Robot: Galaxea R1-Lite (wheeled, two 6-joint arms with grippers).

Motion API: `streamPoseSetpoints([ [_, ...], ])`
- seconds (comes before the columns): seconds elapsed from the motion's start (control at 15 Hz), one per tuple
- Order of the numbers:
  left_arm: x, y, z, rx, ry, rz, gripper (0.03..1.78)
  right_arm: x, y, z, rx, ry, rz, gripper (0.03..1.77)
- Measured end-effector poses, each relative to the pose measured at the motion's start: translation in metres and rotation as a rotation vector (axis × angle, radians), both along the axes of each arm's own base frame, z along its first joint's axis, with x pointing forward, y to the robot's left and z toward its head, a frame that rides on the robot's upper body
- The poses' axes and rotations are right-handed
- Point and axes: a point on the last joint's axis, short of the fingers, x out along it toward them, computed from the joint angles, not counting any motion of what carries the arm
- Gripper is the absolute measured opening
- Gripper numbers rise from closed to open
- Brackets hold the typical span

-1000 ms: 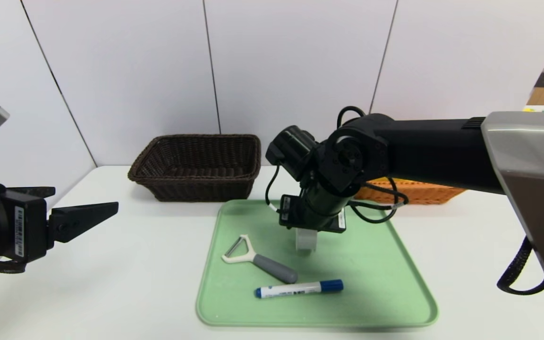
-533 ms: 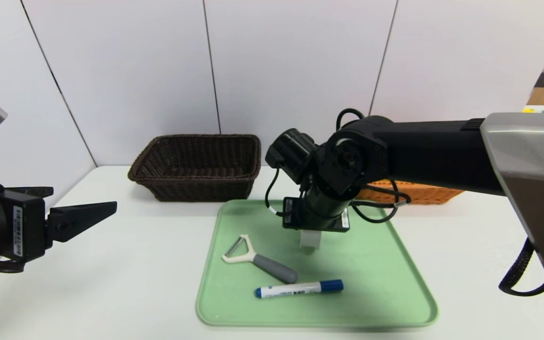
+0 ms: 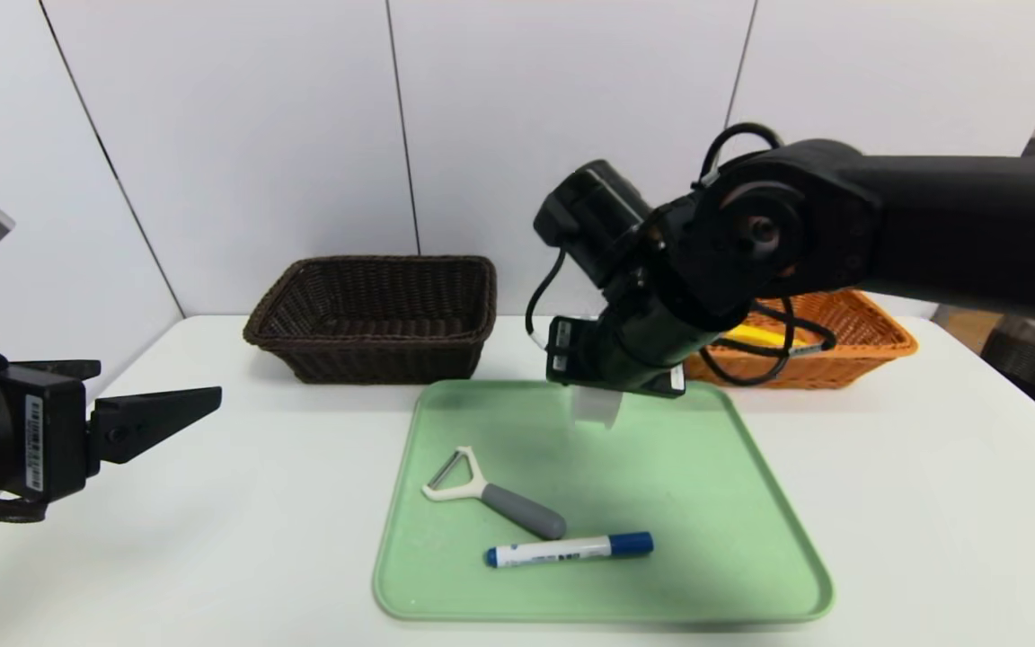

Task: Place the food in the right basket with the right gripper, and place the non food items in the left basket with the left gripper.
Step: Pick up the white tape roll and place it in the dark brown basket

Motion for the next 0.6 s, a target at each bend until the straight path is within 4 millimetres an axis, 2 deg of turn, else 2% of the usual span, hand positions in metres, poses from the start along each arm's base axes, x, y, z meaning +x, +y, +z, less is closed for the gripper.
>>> streamPoseSetpoints([
  [0.27,-0.001,0.000,-0.001,0.005,0.003,0.005,1.69,0.008,-0.016,0.047,0.275,-0.158,0.039,0.60],
  [0.4,-0.001,0.001,-0.001,0.013,0.000,0.024,1.69,0.011,-0.019,0.063,0.401,-0.215,0.089,0.60],
  [0.6,-0.002,0.002,-0.004,0.026,0.010,0.044,1.69,0.024,-0.013,0.077,0.567,-0.348,0.101,0.60],
])
